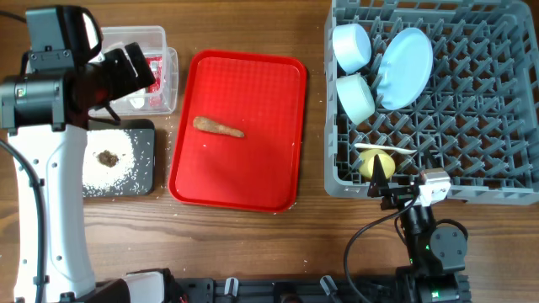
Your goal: Sort waste into correct bins and load items into the dishwasher rack
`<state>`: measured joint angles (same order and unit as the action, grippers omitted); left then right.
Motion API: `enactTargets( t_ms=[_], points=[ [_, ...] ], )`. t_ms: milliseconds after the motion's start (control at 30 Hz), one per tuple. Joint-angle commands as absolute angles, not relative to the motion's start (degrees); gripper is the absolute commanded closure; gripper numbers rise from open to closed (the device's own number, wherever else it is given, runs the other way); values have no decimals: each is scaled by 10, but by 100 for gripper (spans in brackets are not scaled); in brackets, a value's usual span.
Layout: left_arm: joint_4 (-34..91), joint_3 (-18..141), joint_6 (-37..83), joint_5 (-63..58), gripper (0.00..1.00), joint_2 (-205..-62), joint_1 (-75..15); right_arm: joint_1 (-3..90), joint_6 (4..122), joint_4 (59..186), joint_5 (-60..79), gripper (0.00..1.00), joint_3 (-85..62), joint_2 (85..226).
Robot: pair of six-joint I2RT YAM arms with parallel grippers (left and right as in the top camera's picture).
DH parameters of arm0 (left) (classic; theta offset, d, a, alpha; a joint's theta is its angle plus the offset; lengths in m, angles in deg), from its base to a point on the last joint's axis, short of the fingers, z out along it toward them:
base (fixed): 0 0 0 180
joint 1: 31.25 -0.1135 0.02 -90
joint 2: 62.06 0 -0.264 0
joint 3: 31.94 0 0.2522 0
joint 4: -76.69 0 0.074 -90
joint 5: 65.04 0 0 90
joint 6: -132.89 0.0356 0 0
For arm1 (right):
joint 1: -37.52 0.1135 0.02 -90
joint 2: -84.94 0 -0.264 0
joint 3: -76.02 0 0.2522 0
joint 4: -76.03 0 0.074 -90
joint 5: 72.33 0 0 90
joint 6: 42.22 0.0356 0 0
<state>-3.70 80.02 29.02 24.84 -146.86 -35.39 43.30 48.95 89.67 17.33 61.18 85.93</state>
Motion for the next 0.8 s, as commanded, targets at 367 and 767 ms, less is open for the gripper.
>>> enactTargets(
  t_ms=[367,767],
  points=[
    [19,801,287,143,0,-1581,-261,429,479,893,177,0,620,852],
    [16,799,238,139,0,-1667,-228,429,479,893,177,0,620,852]
  ],
)
